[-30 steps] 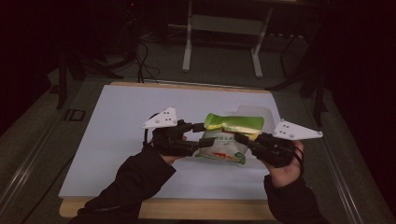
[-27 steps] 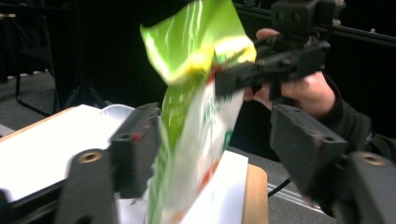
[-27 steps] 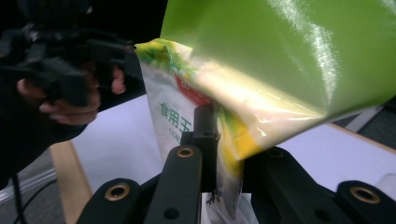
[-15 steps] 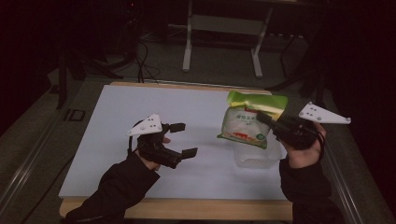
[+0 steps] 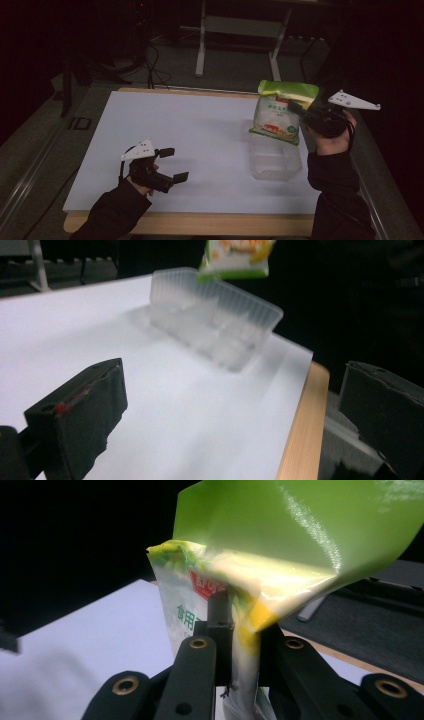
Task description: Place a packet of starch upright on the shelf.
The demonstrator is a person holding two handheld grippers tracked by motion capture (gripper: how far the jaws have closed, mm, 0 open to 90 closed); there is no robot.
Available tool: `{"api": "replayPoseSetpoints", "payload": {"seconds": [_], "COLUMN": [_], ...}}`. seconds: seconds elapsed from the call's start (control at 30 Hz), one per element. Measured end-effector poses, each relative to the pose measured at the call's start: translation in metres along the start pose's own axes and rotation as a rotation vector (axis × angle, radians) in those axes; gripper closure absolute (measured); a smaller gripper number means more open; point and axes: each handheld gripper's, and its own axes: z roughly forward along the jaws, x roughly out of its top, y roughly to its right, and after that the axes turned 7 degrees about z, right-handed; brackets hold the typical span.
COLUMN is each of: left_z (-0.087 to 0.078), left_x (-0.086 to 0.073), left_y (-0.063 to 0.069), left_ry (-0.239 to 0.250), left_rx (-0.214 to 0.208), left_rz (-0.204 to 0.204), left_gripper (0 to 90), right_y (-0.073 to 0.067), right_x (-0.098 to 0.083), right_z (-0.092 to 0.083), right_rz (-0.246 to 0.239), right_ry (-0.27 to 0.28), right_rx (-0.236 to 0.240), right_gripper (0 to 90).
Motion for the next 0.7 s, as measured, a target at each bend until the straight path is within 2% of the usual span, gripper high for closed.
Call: {"api": "replayPoseSetpoints", "payload": {"seconds": [0.07, 0.13, 0.17, 0.2, 0.33, 0.4, 0.53, 0.7], "left_z": [-0.003, -0.003, -0.005, -0.006, -0.007, -0.007, -0.006, -0.008], "left_x": [-0.013, -0.013, -0.022, -0.031, -0.039, -0.043, -0.045, -0.046], "left_y": [0.002, 0.002, 0.002, 0.002, 0.002, 0.001, 0.0, -0.002], "left_ry": [-0.013, -0.013, -0.029, -0.04, -0.036, -0.02, -0.02, -0.004], "left_rx": [0.018, 0.018, 0.032, 0.041, 0.045, 0.042, 0.041, 0.042], "left_rz": [0.03, 0.03, 0.042, 0.039, 0.027, 0.018, 0.008, -0.006], "left_gripper": [0.1, 0.1, 0.1, 0.1, 0.1, 0.1, 0.1, 0.1], "right_y": [0.012, 0.016, 0.016, 0.028, 0.039, 0.045, 0.054, 0.065], "right_x": [-0.001, -0.002, -0.002, -0.006, -0.01, -0.012, -0.016, -0.022], "right_z": [0.005, 0.007, 0.007, 0.015, 0.024, 0.03, 0.041, 0.063], "right_rz": [0.013, 0.021, 0.021, 0.036, 0.042, 0.046, 0.04, 0.038], "right_ry": [-0.007, -0.013, -0.013, -0.026, -0.032, -0.035, -0.036, -0.071], "right_rx": [-0.027, -0.038, -0.038, -0.065, -0.071, -0.064, -0.048, -0.072], "right_gripper": [84.5, 84.5, 84.5, 84.5, 84.5, 84.5, 84.4, 84.4]}}
